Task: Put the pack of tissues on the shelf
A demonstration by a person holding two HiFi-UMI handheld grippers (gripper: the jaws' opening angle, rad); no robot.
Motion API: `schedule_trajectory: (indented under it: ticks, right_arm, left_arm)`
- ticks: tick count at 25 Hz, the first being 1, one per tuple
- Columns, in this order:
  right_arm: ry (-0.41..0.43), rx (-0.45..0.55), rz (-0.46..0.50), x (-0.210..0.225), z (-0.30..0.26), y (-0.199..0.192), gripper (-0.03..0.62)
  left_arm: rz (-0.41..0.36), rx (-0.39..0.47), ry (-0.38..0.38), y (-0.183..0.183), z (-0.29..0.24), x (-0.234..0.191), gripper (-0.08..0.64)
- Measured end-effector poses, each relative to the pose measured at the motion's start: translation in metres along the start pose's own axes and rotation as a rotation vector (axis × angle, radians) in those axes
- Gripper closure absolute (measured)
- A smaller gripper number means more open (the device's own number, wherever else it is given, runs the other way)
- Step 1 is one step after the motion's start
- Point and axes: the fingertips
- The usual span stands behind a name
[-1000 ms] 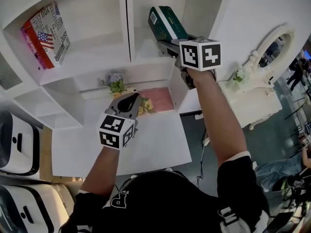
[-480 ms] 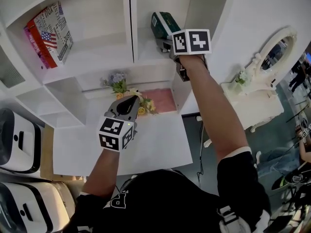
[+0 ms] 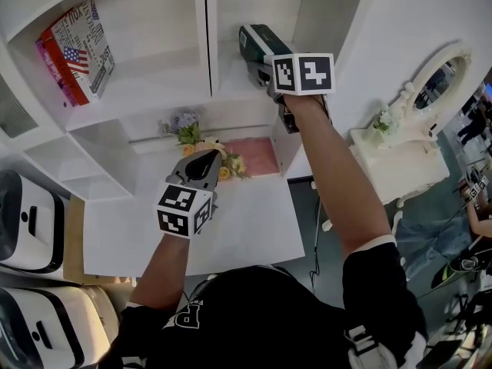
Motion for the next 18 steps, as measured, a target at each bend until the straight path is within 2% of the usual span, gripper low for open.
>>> schedule_trajectory:
  ticks: [11, 18]
  right_arm:
    - [0.003, 0.044, 0.06, -0.013, 0.02, -0.013, 0.183]
    - [-0.008, 0.055, 0.059, -0.013, 0.028, -0.014, 0.183]
  left_arm:
    - [0.003, -0.002, -0.022, -0.002, -0.003, 0.007, 0.546]
    - [0.003, -0.005, -0.054, -0.005, 0.001, 0.013, 0.546]
Point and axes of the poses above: the fingertips, and each gripper's own axes: z backward along the fingers, x to its right, y out of its top, and after that the axes turned 15 degrees about -z, right-handed
